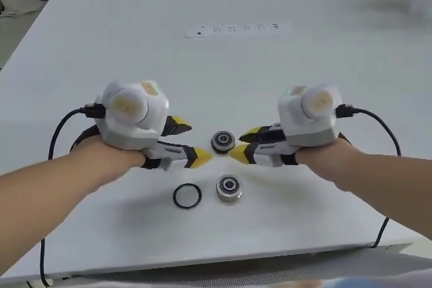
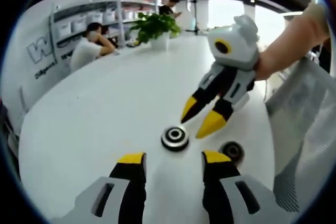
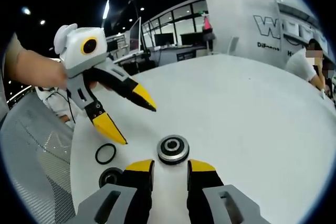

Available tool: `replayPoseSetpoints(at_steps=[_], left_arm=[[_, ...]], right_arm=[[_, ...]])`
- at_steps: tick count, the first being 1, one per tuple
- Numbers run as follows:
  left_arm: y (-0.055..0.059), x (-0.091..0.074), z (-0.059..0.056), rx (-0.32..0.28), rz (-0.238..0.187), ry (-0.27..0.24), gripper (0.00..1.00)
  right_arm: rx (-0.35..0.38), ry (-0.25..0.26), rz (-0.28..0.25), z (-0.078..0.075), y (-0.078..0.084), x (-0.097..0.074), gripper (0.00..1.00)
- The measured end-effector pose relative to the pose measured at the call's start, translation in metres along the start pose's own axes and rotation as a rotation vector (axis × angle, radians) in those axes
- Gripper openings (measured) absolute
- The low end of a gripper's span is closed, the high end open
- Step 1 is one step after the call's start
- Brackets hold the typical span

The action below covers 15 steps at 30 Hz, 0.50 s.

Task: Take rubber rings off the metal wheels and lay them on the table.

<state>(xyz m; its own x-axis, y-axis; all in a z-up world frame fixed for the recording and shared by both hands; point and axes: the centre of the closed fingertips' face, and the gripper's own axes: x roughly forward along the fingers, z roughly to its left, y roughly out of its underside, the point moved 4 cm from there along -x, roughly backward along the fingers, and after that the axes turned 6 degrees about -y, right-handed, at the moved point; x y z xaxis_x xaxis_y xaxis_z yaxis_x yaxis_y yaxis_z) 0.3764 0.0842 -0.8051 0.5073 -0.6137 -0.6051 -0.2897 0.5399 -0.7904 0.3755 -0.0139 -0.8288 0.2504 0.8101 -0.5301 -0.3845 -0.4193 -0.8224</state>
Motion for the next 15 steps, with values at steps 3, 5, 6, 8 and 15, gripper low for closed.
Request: replayPoseSetpoints(at_steps=[3, 5, 6, 8, 15], left_arm=[[-0.002, 0.005, -0.002, -0.001, 0.0, 0.008, 0.4], [-0.005, 0.009, -0.003, 0.0, -0.001, 0.011, 0.39], [-0.006, 0.011, -0.003, 0.001, -0.001, 0.013, 0.38], [-0.008, 0.013, -0.003, 0.004, 0.0, 0.015, 0.37], [-0.015, 0.026, -0.004, 0.015, 0.008, 0.033, 0.3]], right_arm=[[-0.008, 0.0, 0.002, -0.001, 0.0, 0.001, 0.22], [-0.009, -0.001, 0.001, -0.001, 0.0, 0.001, 0.23], [-0.01, -0.001, 0.0, -0.001, 0.0, 0.001, 0.23], [-0.01, -0.003, -0.001, -0.001, 0.0, 0.001, 0.23], [-0.014, -0.004, 0.0, -0.001, 0.003, 0.0, 0.23]])
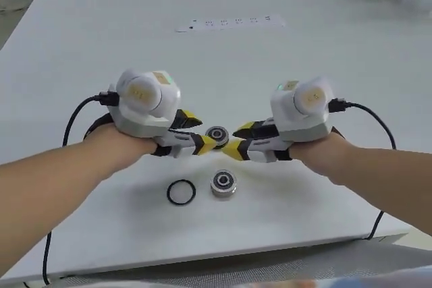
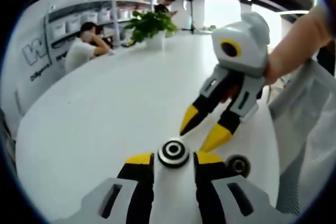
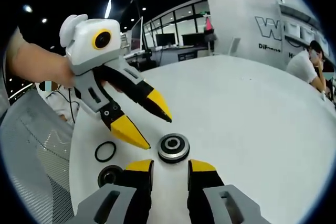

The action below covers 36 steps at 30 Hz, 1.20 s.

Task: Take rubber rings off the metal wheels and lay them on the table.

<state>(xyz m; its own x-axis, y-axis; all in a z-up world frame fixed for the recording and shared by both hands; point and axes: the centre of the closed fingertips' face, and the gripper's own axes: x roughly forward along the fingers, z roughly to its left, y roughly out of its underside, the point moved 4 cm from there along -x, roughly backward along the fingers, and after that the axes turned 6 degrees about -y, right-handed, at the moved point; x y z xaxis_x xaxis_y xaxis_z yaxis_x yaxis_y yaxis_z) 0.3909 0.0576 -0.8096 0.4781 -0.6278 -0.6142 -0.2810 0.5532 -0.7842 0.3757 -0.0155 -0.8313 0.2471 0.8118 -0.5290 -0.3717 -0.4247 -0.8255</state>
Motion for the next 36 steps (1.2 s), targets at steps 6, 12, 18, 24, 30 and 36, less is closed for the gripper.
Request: replayPoseSetpoints(at_steps=[6, 12, 18, 24, 30, 36], left_arm=[[-0.001, 0.008, -0.003, 0.007, 0.013, 0.011, 0.26], [0.0, 0.013, -0.004, 0.018, 0.025, 0.015, 0.22], [0.0, 0.016, -0.006, 0.033, 0.033, 0.018, 0.18], [-0.001, 0.017, -0.005, 0.023, 0.027, 0.009, 0.16], [0.0, 0.014, -0.004, 0.003, 0.018, 0.002, 0.14], [-0.001, 0.011, -0.005, -0.008, 0.02, -0.003, 0.14]], right_arm=[[0.002, 0.001, -0.003, -0.001, 0.001, 0.0, 0.23], [0.0, 0.002, -0.005, -0.002, 0.001, -0.001, 0.23], [0.0, 0.001, -0.008, -0.002, 0.0, 0.001, 0.23], [-0.002, 0.0, -0.012, -0.002, -0.002, 0.004, 0.23], [-0.003, 0.0, -0.017, -0.001, -0.004, 0.006, 0.23], [-0.01, 0.009, -0.022, -0.003, -0.007, 0.009, 0.24]])
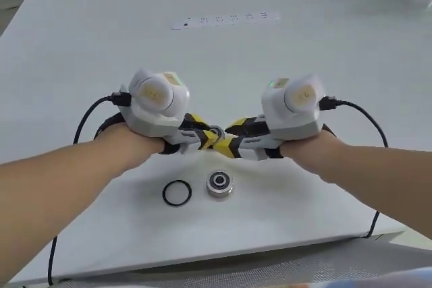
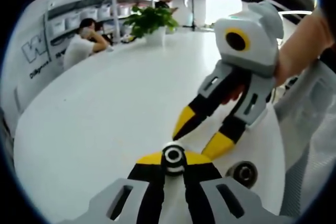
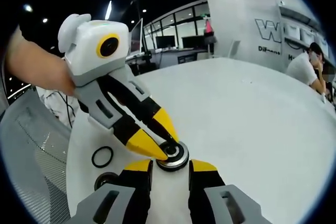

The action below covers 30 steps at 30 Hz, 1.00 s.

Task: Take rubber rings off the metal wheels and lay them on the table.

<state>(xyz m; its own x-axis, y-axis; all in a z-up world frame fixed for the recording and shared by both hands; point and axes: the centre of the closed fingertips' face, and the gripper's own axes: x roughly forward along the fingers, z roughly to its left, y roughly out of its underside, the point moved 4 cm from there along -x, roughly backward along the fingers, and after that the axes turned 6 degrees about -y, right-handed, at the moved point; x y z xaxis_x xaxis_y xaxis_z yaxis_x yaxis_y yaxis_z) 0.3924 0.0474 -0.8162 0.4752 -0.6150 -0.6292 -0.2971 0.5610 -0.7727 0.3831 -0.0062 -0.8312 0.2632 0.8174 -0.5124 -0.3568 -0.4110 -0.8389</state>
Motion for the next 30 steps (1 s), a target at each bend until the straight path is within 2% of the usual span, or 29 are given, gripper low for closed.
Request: replayPoseSetpoints(at_steps=[10, 20, 26, 30], left_arm=[[0.002, 0.0001, 0.0005, -0.01, 0.003, -0.006, 0.14], [0.003, 0.0024, 0.002, -0.024, -0.001, -0.007, 0.13], [0.0034, 0.0033, 0.0019, -0.03, -0.003, -0.011, 0.13], [0.0029, 0.0034, 0.0004, -0.036, 0.0, -0.014, 0.13]], right_arm=[[-0.027, 0.015, 0.006, -0.0036, 0.0012, 0.0071, 0.25], [-0.054, 0.019, 0.016, -0.0067, 0.0043, 0.0044, 0.19], [-0.075, 0.027, 0.036, -0.0077, 0.0087, 0.0007, 0.11], [-0.073, 0.028, 0.036, -0.0077, 0.0091, 0.0004, 0.11]])
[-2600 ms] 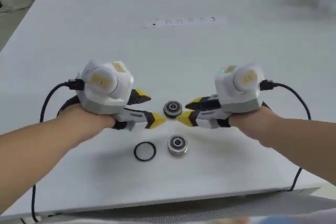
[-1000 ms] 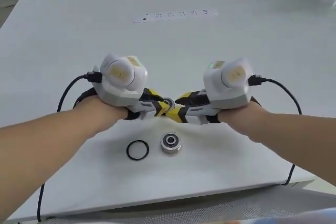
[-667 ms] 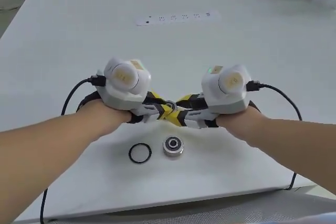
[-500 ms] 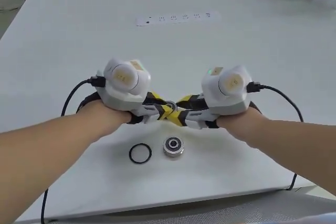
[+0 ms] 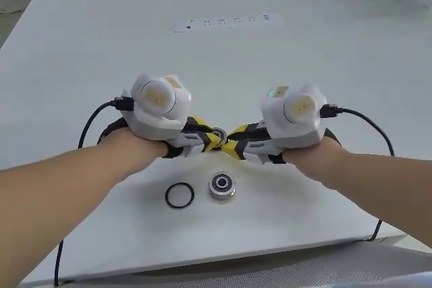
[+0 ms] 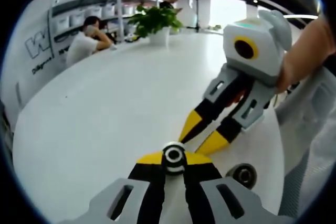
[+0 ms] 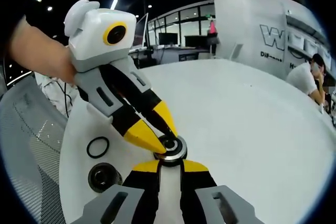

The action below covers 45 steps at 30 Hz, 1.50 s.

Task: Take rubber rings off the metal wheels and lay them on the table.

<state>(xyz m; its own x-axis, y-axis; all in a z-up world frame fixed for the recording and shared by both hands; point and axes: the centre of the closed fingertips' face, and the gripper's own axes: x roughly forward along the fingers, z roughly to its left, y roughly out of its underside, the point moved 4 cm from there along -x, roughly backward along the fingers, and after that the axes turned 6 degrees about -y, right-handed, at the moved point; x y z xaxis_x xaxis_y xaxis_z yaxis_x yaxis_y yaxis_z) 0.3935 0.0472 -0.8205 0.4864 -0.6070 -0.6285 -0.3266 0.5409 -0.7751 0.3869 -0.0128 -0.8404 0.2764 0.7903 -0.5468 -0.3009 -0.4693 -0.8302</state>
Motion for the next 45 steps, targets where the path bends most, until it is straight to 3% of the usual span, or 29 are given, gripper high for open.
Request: replayPoseSetpoints(at_steps=[2, 5, 10, 16, 45], left_arm=[[0.0, 0.0, -0.001, -0.001, 0.0, -0.001, 0.13], [0.0, 0.0, -0.001, -0.001, 0.001, 0.0, 0.13], [-0.001, 0.0, -0.002, -0.003, 0.002, 0.0, 0.13], [-0.001, 0.002, 0.0, -0.005, 0.003, 0.0, 0.13], [0.0, 0.002, 0.0, -0.027, 0.001, 0.002, 0.13]], right_arm=[[-0.002, -0.005, -0.003, 0.001, -0.001, 0.0, 0.12], [-0.053, -0.003, -0.003, 0.005, -0.003, 0.003, 0.26], [-0.044, -0.011, -0.009, 0.007, -0.009, 0.01, 0.29], [0.005, 0.01, -0.005, -0.002, -0.006, 0.009, 0.26], [0.023, -0.007, -0.01, 0.003, -0.001, -0.001, 0.15]])
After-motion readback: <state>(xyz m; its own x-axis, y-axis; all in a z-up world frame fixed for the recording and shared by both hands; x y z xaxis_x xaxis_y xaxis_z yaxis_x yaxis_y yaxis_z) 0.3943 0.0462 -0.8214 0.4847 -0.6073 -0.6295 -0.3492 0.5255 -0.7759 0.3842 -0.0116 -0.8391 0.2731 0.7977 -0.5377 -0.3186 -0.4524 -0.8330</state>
